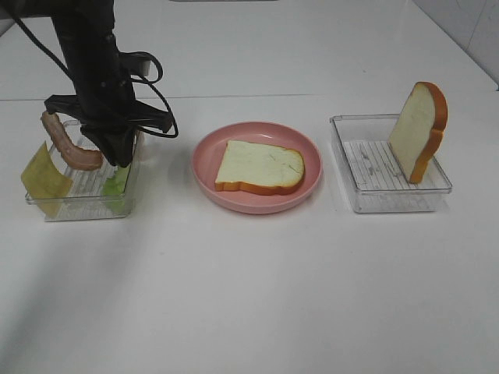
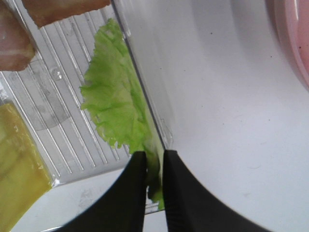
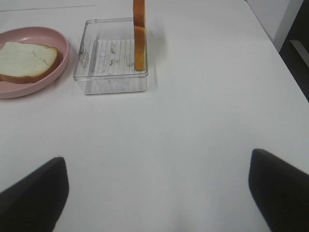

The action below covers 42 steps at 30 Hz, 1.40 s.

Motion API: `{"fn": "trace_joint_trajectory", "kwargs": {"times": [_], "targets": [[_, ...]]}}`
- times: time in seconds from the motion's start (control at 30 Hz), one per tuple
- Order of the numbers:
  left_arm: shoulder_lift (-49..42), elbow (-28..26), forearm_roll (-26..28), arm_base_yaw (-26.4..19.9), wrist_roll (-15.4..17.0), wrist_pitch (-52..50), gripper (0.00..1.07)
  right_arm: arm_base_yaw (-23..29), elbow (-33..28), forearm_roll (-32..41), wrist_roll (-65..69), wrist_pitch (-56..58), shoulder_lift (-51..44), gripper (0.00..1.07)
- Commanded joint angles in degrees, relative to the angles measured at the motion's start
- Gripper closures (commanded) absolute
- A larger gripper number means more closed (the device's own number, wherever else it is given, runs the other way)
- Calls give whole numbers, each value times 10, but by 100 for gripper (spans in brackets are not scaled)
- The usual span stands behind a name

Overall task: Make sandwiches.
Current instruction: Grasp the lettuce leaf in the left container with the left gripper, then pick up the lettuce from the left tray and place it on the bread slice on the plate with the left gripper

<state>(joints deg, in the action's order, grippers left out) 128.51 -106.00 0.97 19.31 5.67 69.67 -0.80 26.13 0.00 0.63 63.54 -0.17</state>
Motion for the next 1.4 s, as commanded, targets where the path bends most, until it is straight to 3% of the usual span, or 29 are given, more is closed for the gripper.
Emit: {"fn": "trace_joint_trajectory", "kwargs": {"times": [0.03,0.23,0.33,0.37,0.67,1.1,1.4], "targets": [[3,0,1,3,5,17,93,-1,-2,-5,-2,-6,-19,14],[3,0,1,3,9,17,93,-1,-2,-5,-2,-6,-19,14],[3,0,1,3,9,17,99,-1,-2,-5,-2,-6,-19,14],[3,0,1,3,9,17,107,-1,-2,-5,-2,-6,-19,14],[-5,0,2,3,9,19,107,-1,-2,-5,-2,-6,-19,14],[-112,-2,24,3,23,21,107,-1,-2,-5,-2,-6,-19,14],[-136,-30,124,25,-45,10,107,-1,-2,-5,-2,-6,-19,14]]}}
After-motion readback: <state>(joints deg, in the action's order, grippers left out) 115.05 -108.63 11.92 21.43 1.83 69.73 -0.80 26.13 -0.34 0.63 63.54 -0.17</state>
